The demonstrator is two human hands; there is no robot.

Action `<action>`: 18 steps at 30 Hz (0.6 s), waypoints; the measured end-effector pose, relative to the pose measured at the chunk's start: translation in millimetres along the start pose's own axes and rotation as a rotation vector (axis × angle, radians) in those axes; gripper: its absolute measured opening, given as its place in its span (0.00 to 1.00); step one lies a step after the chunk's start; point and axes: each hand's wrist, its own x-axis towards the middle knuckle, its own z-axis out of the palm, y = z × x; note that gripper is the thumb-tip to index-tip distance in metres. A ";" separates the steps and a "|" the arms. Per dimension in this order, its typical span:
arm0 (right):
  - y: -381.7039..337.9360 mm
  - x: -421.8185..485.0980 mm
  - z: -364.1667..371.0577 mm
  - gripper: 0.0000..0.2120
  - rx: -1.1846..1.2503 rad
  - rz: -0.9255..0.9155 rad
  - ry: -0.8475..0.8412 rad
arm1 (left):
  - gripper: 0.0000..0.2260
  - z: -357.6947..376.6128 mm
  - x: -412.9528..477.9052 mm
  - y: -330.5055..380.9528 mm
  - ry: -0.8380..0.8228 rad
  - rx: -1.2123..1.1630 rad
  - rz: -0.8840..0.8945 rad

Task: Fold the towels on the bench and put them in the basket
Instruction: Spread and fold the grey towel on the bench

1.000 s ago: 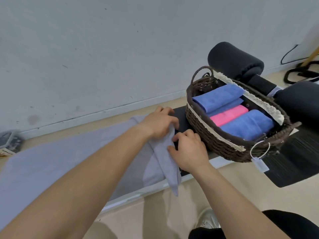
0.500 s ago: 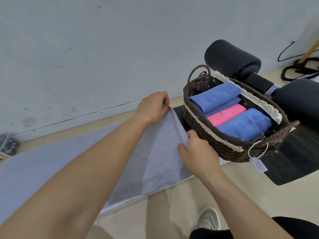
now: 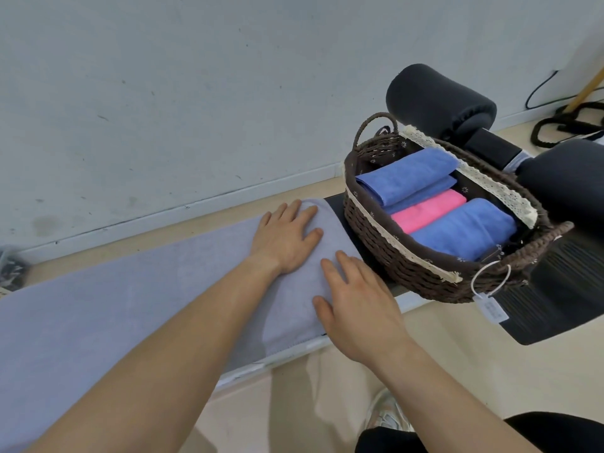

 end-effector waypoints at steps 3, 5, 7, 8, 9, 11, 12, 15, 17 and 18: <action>0.4 -0.3 -1.6 0.31 -0.039 0.048 -0.045 | 0.27 0.5 -0.4 1.8 -0.036 0.051 0.006; -0.7 -0.3 -5.4 0.31 -0.066 0.083 -0.061 | 0.27 -1.2 1.1 3.1 -0.027 0.084 0.017; -3.6 -1.2 -5.4 0.30 -0.094 0.112 -0.044 | 0.26 -5.9 6.3 5.4 0.003 0.094 0.027; -4.4 -1.8 -3.2 0.30 -0.105 0.128 -0.022 | 0.26 -8.2 9.9 7.4 0.017 0.091 0.036; -4.8 -1.7 -0.9 0.29 -0.108 0.143 0.001 | 0.24 -10.8 13.7 9.9 0.029 0.081 0.047; -6.3 -0.6 3.0 0.28 -0.097 0.132 0.034 | 0.21 -14.6 21.8 14.1 0.029 0.037 0.055; -7.7 0.9 3.1 0.27 -0.095 0.114 0.042 | 0.19 -16.1 25.5 15.3 0.019 0.017 0.060; -16.3 7.6 1.2 0.26 -0.085 0.058 0.070 | 0.18 -18.0 29.7 14.9 -0.003 -0.039 0.102; -25.1 14.4 2.0 0.26 -0.075 0.042 0.070 | 0.19 -21.2 22.4 7.3 0.023 -0.094 0.118; -31.4 17.5 2.0 0.27 -0.064 0.030 0.061 | 0.19 -23.0 14.6 -0.3 0.045 -0.111 0.119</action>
